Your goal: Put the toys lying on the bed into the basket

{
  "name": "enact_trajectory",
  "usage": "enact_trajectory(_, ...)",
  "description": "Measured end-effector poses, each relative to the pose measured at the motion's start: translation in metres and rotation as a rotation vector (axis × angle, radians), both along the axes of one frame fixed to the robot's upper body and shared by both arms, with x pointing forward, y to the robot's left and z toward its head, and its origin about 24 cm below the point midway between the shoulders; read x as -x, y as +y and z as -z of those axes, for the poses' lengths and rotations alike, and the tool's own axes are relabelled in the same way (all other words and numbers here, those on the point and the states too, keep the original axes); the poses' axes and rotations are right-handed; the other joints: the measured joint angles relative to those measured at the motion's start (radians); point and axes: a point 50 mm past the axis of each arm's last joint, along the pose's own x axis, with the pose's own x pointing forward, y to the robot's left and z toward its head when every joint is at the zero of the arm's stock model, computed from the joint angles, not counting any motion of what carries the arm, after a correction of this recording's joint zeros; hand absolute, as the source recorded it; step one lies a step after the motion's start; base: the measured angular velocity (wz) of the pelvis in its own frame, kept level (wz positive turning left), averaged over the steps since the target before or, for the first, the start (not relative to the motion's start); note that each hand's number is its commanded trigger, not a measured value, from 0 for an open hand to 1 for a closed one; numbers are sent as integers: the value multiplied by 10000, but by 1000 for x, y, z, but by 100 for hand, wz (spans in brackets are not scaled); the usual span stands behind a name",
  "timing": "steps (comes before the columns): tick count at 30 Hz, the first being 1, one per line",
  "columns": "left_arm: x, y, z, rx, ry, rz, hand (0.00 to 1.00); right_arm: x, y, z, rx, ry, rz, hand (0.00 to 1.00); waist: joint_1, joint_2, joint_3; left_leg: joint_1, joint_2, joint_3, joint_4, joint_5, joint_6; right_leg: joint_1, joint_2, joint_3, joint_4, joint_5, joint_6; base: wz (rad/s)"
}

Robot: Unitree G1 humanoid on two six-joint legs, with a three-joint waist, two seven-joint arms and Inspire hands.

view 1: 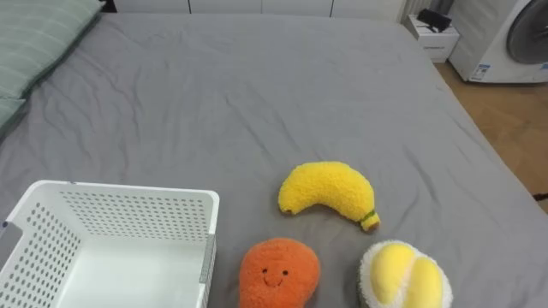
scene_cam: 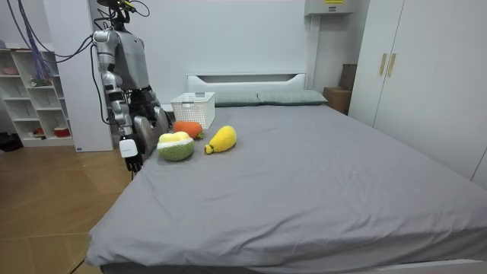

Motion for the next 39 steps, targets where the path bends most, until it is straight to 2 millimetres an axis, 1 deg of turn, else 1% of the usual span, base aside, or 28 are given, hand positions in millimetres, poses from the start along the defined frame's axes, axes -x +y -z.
enact_trajectory(10, -1, 1, 0, -202, 53, 169, 0, 0, 0, 0, -221, -2, 41, 0, -3, -20, 10, -5, 3, 30, -2, 0, 0, -1, 1, -5, 0, 1, -1, 0)
enact_trajectory(16, 0, 1, 0, -202, 86, 250, 0, 1, 1, 0, -350, -131, 754, 0, 2, -32, 24, -9, 4, 23, -24, -1, 0, -11, 7, 90, -5, -1, 1, 0)
enact_trajectory(17, 1, 1, 0, -196, 132, 248, 0, 1, 1, 0, -381, -183, 1033, 0, -22, -46, 33, -7, 3, 21, -24, -1, 0, -9, 7, 95, -1, -1, 1, 0)
enact_trajectory(19, 4, 1, 0, -193, 288, 219, 0, 3, 0, 0, -359, -233, 1630, 0, -36, -23, 21, 18, 1, 19, -23, -1, 0, -7, 8, 97, -1, -1, 1, 0)
enact_trajectory(21, 3, 2, 0, -206, 238, 200, 0, 8, -2, 0, -254, -313, 2739, 0, -69, -66, 56, 7, 0, 19, -22, 0, 1, -7, 9, 117, 11, -1, 1, 0)
enact_trajectory(22, 3, 2, 0, -209, 222, 179, 0, 10, -2, 0, -215, -330, 3026, 0, -81, -72, 58, -2, 0, 19, -23, 0, 1, -3, 9, 122, 18, -3, 2, 0)
enact_trajectory(24, 3, 4, 0, -220, 203, 19, 0, 14, -7, -1, -63, -497, 4160, 0, -191, -82, 58, 20, 0, 28, -25, 0, 0, 4, 10, 138, 17, -16, 4, 0)
enact_trajectory(25, 4, 5, -1, -217, 206, -64, 0, 15, -9, -1, -24, -542, 4379, 0, -240, -104, 55, 34, -1, 30, -22, 0, 1, 4, 9, 140, 17, -18, 6, 0)
enact_trajectory(27, 7, 11, -2, -242, 131, -678, 0, 17, -20, -4, 397, -755, 5712, 0, -379, -112, 53, 54, -3, 35, -8, 0, 1, 7, 14, 169, 19, -17, 4, 0)
enact_trajectory(28, 9, 13, -2, -287, 141, -813, 0, 18, -25, -5, 552, -826, 6047, 0, -422, -116, 56, 56, -8, 33, -8, 1, 2, 12, 10, 170, 21, -16, 5, -3)
enact_trajectory(29, 13, 17, -3, -374, 184, -1046, 0, 17, -34, -8, 911, -973, 6565, 0, -519, -132, 53, 50, -12, 34, -12, 2, 4, 11, 9, 179, 29, -16, 6, 0)
enact_trajectory(30, 17, 20, -5, -488, 178, -1264, 0, 13, -44, -12, 1305, -1279, 7005, 0, -588, -206, 20, 45, -12, 48, -22, 1, 4, -16, 11, 184, 62, -22, 10, -6)
enact_trajectory(31, 18, 22, -5, -529, 204, -1282, 0, 10, -50, -15, 1519, -1474, 7152, 0, -616, -187, 34, 41, -9, 70, -22, 1, 4, -32, 17, 189, 68, -23, 10, -8)
enact_trajectory(33, 18, 26, -6, -624, 255, -1251, 0, -6, -70, -26, 2291, -2212, 7335, 0, -705, -241, 9, 41, -11, 107, -18, 1, 4, -89, 15, 220, 101, -33, 11, -7)
enact_trajectory(34, 19, 27, -6, -638, 275, -1251, 0, -10, -74, -28, 2436, -2398, 7425, 0, -722, -264, 1, 36, -11, 110, -17, 1, 4, -110, 13, 217, 126, -38, 8, 0)
enact_trajectory(36, 20, 30, -7, -724, 325, -1230, 0, -27, -82, -35, 2849, -2957, 7602, 0, -803, -358, 18, 28, -1, 116, -15, 11, -12, -167, 16, 209, 213, -51, -13, 0)
enact_trajectory(37, 19, 31, -8, -736, 332, -1218, 0, -30, -83, -36, 2909, -3076, 7599, 0, -805, -381, 14, 27, 4, 119, -16, 13, -15, -168, 17, 207, 213, -52, -16, 0)
enact_trajectory(39, 19, 31, -8, -716, 362, -1191, 0, -42, -88, -43, 3114, -3607, 7717, 0, -797, -436, 24, 19, 9, 187, -30, 14, -17, -195, 19, 233, 222, -53, -18, -3)
